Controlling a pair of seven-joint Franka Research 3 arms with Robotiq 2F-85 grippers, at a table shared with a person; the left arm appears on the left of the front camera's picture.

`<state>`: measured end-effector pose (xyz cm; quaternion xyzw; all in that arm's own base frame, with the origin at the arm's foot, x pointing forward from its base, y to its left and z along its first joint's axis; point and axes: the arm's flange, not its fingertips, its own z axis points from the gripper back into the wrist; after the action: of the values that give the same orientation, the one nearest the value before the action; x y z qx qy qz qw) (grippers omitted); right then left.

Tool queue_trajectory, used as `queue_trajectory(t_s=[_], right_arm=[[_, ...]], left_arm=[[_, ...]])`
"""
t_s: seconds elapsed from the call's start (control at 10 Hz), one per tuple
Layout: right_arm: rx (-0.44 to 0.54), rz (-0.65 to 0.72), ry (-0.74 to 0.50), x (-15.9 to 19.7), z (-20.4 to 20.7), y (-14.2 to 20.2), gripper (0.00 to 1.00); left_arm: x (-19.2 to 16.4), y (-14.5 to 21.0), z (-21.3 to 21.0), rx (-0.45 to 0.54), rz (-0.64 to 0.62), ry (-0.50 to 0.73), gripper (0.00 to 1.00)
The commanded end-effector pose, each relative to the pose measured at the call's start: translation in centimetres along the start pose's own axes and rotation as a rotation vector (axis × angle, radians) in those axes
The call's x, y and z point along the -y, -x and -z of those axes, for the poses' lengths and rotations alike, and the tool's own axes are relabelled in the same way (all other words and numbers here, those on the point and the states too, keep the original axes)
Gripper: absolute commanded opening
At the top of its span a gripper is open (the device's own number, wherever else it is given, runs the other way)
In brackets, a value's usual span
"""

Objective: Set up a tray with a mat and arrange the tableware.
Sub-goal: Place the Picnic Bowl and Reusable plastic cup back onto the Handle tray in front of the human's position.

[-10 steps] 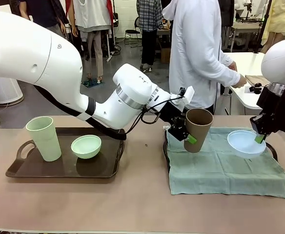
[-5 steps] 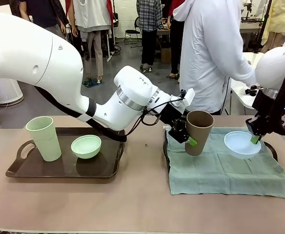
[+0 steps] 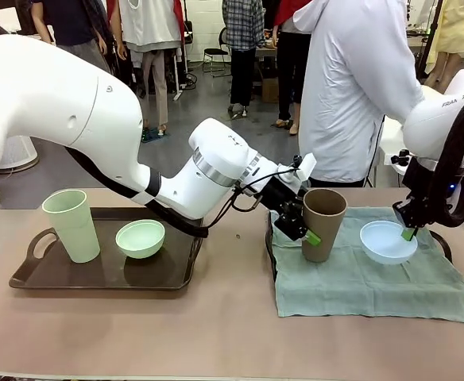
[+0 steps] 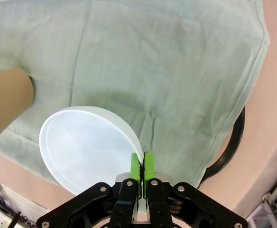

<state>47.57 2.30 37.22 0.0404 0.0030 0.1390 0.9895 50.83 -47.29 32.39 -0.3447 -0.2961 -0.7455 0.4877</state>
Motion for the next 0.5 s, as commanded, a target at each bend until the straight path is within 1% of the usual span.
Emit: queue_trajectory(t_s=[0.0, 0.1, 0.2, 0.3, 0.4], right_arm=[[0.006, -0.033, 0.015, 0.99, 0.52, -0.81, 0.04], [-0.005, -0.036, 0.006, 1.25, 0.80, -0.86, 0.44], [-0.009, -0.039, 0.002, 1.45, 0.86, -0.92, 0.63], [-0.010, -0.039, -0.001, 1.58, 0.85, -0.94, 1.00], [-0.010, -0.040, -0.001, 1.62, 0.81, -0.93, 1.00]], left_arm=[[-0.98, 0.26, 0.03, 0.039, 0.039, 0.021, 0.86], [-1.06, 0.50, 0.01, 0.048, 0.030, 0.026, 1.00], [-1.14, 0.56, -0.07, 0.047, 0.028, 0.031, 1.00], [-1.14, 0.53, -0.05, 0.049, 0.021, 0.033, 1.00], [-1.09, 0.50, -0.01, 0.049, 0.013, 0.038, 1.00]])
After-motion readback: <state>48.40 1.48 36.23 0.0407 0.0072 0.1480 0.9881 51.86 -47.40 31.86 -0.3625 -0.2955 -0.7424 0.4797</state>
